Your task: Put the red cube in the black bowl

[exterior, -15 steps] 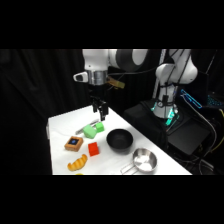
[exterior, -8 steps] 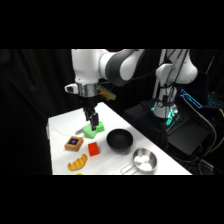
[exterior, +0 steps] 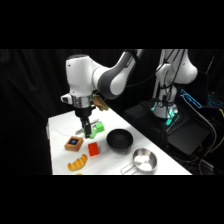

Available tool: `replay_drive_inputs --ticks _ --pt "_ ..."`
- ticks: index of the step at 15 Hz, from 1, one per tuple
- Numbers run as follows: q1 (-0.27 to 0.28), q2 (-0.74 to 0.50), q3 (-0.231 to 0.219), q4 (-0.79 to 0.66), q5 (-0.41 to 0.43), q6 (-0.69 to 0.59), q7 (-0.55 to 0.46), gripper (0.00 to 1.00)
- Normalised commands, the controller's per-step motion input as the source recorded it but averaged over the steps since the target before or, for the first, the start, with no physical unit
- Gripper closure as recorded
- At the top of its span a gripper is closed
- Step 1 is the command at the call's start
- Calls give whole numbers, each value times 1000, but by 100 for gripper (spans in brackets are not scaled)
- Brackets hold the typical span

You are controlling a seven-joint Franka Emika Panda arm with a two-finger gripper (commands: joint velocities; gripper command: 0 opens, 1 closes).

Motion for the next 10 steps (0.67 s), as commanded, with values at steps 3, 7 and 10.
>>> replay_drive_inputs --ticks 3,7,10 --pt "73 183 -60 113 -44 173 117 0" --pt "69 152 -55 79 -12 161 90 0" --pt "25 178 -15 113 65 135 17 0"
